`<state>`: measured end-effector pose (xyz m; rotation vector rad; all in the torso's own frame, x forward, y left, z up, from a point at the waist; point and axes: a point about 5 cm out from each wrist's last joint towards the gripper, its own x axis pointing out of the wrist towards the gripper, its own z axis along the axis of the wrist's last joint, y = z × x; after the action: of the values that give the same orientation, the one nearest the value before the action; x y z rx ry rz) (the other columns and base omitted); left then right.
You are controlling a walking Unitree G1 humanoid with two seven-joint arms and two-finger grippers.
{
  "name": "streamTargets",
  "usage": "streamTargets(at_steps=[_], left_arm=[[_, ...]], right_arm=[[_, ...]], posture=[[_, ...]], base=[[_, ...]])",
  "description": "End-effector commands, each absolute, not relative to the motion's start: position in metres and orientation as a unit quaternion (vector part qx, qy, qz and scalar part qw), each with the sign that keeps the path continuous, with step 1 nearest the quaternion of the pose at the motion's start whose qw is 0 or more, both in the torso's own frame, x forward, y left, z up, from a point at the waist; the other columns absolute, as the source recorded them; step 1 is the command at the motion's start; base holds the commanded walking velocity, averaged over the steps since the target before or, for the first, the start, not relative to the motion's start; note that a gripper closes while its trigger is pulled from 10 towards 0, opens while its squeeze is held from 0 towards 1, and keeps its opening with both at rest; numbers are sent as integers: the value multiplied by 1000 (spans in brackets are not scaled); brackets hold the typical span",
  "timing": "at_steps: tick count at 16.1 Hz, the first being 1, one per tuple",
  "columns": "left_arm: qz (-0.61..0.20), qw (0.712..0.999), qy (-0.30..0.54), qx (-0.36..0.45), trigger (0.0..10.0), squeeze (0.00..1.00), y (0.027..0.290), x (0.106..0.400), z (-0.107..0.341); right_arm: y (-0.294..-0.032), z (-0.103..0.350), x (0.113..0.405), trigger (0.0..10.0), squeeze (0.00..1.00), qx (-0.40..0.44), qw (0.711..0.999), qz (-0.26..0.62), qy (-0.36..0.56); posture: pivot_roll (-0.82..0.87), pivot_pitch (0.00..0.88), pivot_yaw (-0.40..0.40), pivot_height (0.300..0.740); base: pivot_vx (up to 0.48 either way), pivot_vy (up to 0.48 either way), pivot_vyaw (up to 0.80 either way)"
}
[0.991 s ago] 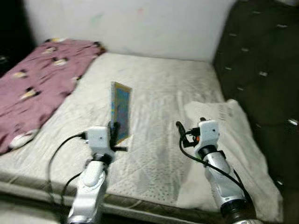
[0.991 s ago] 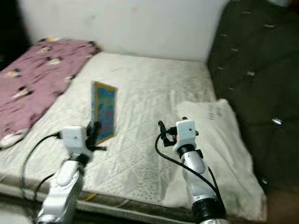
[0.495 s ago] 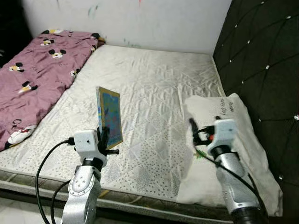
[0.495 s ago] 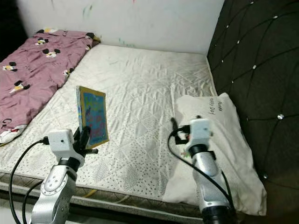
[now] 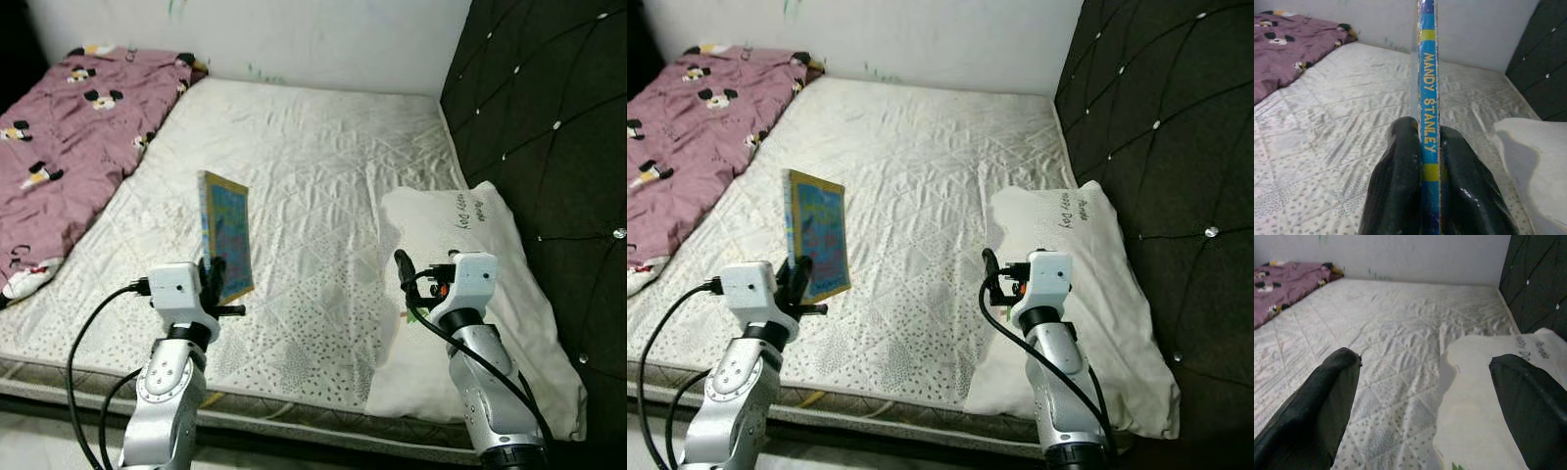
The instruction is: Clean up the room
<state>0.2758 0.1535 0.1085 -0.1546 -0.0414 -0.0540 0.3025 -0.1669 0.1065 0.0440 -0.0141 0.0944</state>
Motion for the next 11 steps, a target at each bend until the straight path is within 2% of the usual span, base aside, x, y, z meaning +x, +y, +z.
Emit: streamTargets(at_steps=[1,11], left_arm=[[-29,996,-44,-71,10000,0,154,277,120],[-32,996,-55,-70,10000,0,152,278,126]], right_arm=[[-165,113,303,10000,0,21,998,55,-13],[-167,111,303,10000,0,15,998,62,-1]], posture=[[5,156,-23,740],[1,146,-32,740]], base=[[0,0,0],[0,0,0]])
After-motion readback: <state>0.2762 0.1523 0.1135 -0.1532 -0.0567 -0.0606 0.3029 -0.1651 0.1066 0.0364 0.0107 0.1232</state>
